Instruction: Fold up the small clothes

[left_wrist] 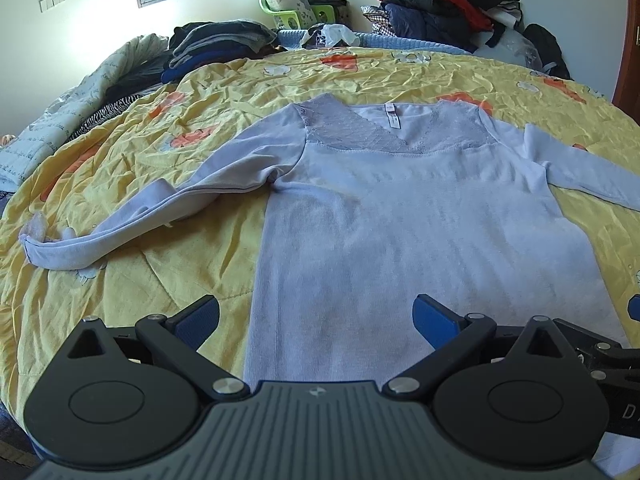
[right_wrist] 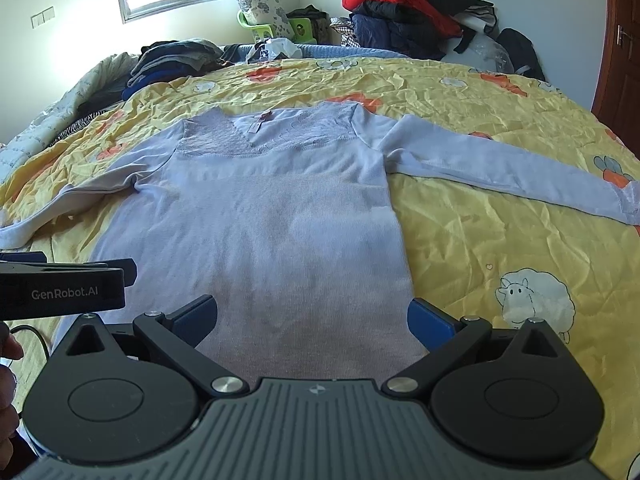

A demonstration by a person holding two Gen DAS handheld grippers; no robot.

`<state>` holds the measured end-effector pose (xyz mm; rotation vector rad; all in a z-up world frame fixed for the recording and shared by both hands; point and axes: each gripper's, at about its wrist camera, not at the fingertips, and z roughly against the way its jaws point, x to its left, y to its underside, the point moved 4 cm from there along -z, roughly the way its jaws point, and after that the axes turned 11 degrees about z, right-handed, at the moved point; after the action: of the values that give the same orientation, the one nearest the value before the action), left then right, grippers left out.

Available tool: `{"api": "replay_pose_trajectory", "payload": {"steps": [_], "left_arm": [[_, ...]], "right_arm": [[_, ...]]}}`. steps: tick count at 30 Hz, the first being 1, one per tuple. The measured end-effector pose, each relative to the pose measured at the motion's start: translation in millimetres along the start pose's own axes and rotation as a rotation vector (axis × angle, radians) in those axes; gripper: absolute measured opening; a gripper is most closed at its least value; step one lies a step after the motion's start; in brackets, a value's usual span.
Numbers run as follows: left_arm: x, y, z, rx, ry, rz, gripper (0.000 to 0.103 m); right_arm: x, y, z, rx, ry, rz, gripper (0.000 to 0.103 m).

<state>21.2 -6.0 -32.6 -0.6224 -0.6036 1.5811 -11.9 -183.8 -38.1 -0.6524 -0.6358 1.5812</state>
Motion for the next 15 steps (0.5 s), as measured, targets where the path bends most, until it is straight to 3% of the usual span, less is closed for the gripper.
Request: {"api": "replay_pose_trajectory", "payload": {"steps": [8, 15], "left_arm": [[0.8, 0.2, -1.4, -0.008, -0.02, -0.001, 0.103], [6.6, -2.6, 3.2, -0.082, -0.112, 0.016, 0.103]], "right_arm": [[-0.8, -0.3, -0.6, -0.004, -0.01, -0.011, 0.103], [-2.4, 1.3, -1.6, -0.005, -0.014, -0.024, 0.103]]}}
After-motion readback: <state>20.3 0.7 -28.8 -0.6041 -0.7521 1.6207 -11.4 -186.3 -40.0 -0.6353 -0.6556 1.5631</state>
